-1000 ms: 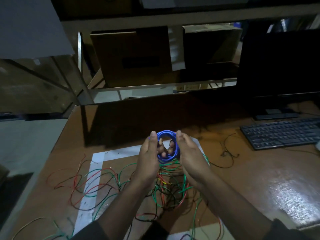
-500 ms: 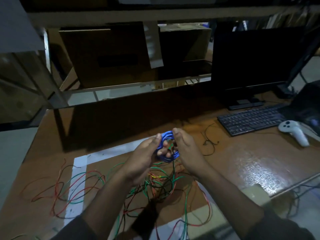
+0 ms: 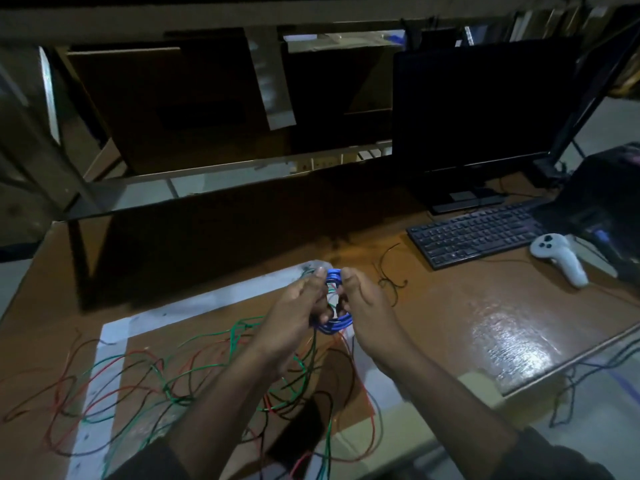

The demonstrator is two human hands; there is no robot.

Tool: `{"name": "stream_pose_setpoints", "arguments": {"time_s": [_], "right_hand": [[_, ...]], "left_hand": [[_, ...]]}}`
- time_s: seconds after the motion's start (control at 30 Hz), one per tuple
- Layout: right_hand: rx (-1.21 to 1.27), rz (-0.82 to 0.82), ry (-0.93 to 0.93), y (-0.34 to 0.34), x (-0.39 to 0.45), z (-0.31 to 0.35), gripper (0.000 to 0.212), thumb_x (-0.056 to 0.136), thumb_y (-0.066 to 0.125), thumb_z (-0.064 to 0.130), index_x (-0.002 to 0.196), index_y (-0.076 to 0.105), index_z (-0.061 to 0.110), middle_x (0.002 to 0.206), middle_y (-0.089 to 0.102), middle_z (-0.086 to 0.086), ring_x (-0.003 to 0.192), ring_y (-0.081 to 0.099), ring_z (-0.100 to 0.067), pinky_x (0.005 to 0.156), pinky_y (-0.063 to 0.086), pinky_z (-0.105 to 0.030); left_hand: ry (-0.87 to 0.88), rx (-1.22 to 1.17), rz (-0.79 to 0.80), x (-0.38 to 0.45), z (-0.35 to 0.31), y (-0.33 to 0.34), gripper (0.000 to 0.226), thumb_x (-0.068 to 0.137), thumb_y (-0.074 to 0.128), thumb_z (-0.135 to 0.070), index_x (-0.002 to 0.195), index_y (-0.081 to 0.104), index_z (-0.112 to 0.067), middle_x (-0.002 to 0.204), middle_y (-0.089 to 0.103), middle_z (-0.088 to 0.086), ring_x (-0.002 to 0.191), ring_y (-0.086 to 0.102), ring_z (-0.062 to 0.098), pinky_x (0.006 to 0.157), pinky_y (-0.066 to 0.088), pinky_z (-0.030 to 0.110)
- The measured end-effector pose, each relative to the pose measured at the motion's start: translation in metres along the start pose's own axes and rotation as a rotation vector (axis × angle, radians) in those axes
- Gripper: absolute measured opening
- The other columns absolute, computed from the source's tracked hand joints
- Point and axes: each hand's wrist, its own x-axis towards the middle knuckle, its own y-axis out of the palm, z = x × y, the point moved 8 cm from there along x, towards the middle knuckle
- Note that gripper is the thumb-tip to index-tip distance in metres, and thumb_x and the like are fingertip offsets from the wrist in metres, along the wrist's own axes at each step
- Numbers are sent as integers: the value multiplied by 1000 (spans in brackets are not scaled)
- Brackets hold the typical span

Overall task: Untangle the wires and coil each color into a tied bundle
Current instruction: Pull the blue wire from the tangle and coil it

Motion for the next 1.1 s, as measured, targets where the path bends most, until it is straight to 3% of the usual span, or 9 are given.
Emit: {"name": "stream_pose_setpoints", "arguments": {"time_s": [0.13,0.23,0.33,0.43,0.57,0.7,0.87,0.97,1.1], "right_hand": [[18,85,0,-30,11,-1,39,106,31,50,107,64,29,94,64,-6,89,63,-19,80,50,-36],[69,75,19,-57,19,-10,44,102,30,55,115,64,30,101,70,9,97,67,-2,85,51,-22],[23,36,56,-81,31,-30,42,102,33,56,110,65,29,102,72,6,96,69,-6,87,56,-28],[-131,-14,87,-106,47,-54,22,105,50,41,106,64,26,101,70,5,91,69,-10,81,59,-35],[-565,-109,68,-142,63,-78,13,101,59,27,112,66,23,113,62,5,95,63,-9,66,48,-20],[-869,-16,-24,-145,75,-108,27,96,66,25,122,67,17,116,61,-1,115,54,-22,86,48,-33],[-960,41,-78,-139,79,-129,16,95,67,26,107,71,16,113,65,-4,116,57,-27,99,46,-37],[-924,6,-87,-141,80,-128,8,96,67,24,97,70,16,103,61,-2,105,57,-24,86,46,-33],[-871,-39,-97,-144,79,-117,10,99,63,22,99,69,14,99,57,0,97,54,-21,73,34,-26]], "left_hand": [[66,127,-121,20,-12,15,44,105,44,-51,98,66,-13,57,44,-12,58,43,8,63,38,30],[77,152,-197,34,-15,27,37,105,44,-52,84,61,-27,59,43,-12,61,41,11,65,37,33],[49,141,-251,43,-3,42,39,105,45,-53,79,53,-25,59,43,-12,64,42,14,66,37,33],[-16,117,-325,50,15,56,40,104,46,-53,78,53,-23,59,47,-8,63,44,14,67,36,35],[-60,53,-415,59,34,59,42,106,46,-50,77,48,-19,58,41,-9,64,41,17,70,36,39],[-84,-23,-509,59,46,60,41,107,45,-45,81,45,-14,56,37,-11,61,36,16,71,34,40],[-62,-35,-527,56,55,63,44,108,42,-45,72,36,-20,59,32,-10,60,37,16,66,35,30],[-52,-54,-520,55,57,62,44,108,42,-44,71,35,-20,60,29,-8,58,37,14,57,34,22],[-55,-100,-516,52,56,60,41,107,44,-45,75,39,-20,63,28,-6,59,37,13,64,32,30]]}}
